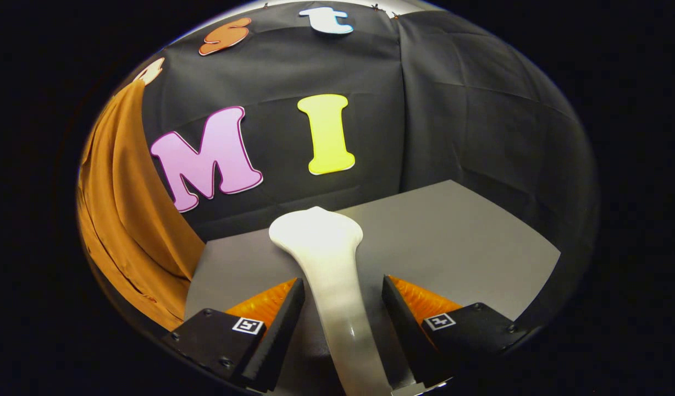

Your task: Iron the clothes twice with a garment steamer, once on the left side and once on the right side.

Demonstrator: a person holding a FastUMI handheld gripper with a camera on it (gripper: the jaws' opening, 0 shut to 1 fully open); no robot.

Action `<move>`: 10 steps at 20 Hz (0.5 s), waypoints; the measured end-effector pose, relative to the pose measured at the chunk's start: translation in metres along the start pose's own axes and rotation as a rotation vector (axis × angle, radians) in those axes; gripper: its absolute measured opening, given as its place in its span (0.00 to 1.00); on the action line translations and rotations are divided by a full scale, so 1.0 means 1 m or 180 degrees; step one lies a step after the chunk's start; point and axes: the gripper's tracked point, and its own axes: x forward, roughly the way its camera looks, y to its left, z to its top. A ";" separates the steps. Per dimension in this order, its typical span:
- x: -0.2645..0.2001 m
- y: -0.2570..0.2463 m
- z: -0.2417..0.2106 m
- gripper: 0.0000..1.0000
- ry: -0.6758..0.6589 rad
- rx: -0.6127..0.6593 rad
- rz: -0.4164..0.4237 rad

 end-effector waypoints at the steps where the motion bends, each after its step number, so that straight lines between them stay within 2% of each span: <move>1: 0.003 0.001 -0.005 0.86 0.0086 -0.0006 -0.0010; 2: 0.000 -0.001 -0.002 0.81 0.0094 -0.0008 -0.0048; 4: 0.013 -0.002 -0.008 0.57 0.0119 -0.0032 -0.0061; 6: 0.003 -0.001 -0.005 0.53 0.0131 -0.0008 -0.0035; 10: -0.003 -0.003 0.002 0.53 0.0046 0.0037 -0.0048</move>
